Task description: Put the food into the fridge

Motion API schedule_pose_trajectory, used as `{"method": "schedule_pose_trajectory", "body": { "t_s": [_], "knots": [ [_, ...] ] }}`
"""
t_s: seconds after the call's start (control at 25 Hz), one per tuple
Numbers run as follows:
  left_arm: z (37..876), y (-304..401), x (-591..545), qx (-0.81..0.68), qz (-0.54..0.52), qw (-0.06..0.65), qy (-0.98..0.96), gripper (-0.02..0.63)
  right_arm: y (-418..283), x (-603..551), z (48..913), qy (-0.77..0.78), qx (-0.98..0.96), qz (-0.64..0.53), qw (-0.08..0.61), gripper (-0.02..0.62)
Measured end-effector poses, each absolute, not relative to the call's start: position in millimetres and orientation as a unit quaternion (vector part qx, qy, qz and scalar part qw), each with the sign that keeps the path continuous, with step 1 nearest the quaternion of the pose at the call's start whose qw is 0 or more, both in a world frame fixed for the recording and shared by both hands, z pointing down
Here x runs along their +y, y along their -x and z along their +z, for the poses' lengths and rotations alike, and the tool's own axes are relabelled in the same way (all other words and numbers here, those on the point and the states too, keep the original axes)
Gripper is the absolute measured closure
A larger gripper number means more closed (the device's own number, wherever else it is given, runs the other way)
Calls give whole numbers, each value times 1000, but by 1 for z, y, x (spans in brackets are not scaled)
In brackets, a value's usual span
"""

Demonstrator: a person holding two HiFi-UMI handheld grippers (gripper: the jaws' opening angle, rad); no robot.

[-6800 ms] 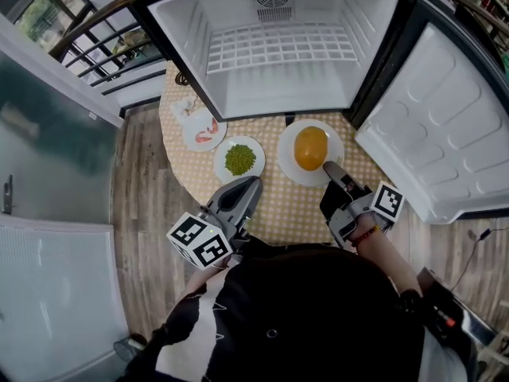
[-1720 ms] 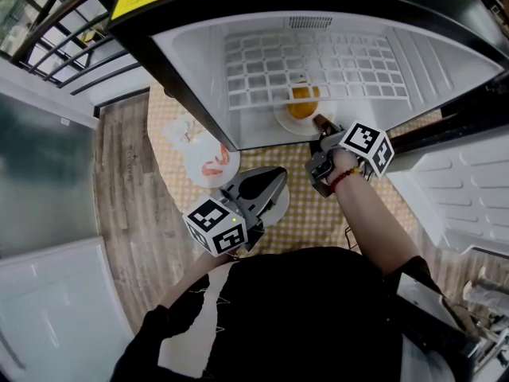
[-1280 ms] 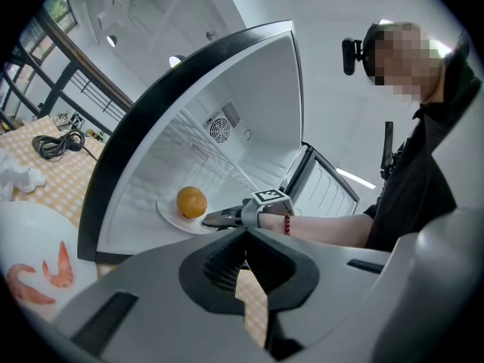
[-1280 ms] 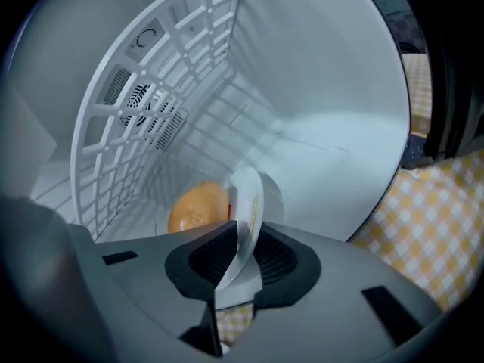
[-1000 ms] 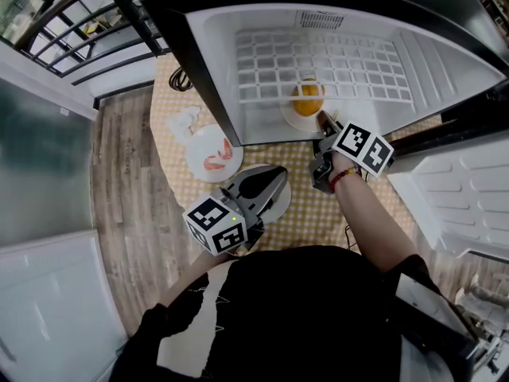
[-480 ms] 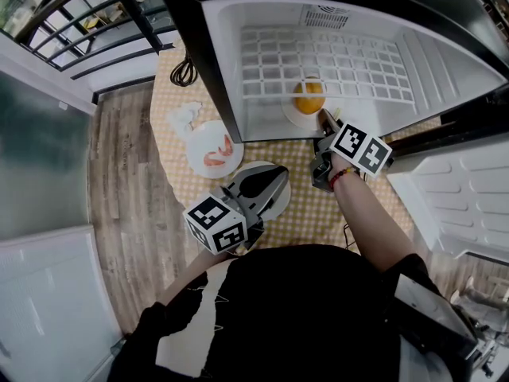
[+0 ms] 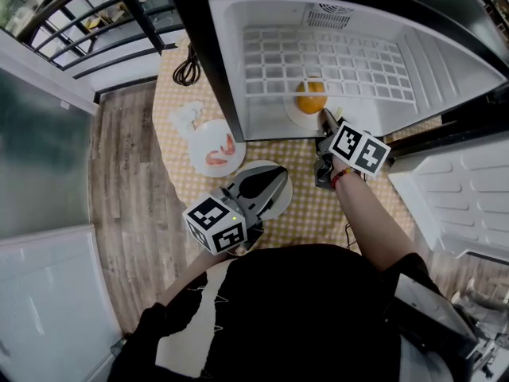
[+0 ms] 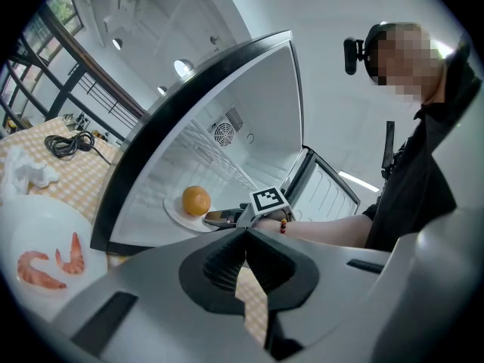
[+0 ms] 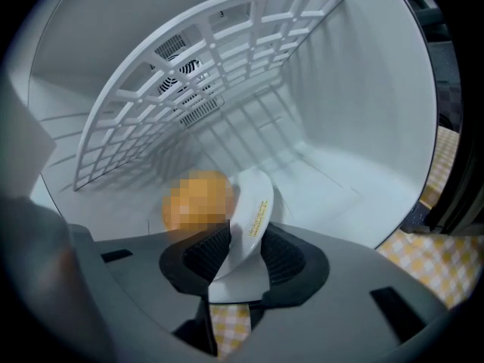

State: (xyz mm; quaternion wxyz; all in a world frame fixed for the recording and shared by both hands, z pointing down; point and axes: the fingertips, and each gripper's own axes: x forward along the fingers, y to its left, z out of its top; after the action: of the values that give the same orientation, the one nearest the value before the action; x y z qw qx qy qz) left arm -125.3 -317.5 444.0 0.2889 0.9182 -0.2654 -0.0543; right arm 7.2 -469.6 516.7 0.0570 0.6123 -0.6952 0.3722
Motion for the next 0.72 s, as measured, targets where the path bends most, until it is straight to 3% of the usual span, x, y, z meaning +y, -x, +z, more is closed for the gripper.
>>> {"method": "schedule_pose_trajectory", "body": {
  "t_s": [0.72],
  "knots": [
    [446, 127, -314, -259, -52, 293, -919, 594, -11, -473, 518, -623, -712, 310, 97, 437]
  ]
}}
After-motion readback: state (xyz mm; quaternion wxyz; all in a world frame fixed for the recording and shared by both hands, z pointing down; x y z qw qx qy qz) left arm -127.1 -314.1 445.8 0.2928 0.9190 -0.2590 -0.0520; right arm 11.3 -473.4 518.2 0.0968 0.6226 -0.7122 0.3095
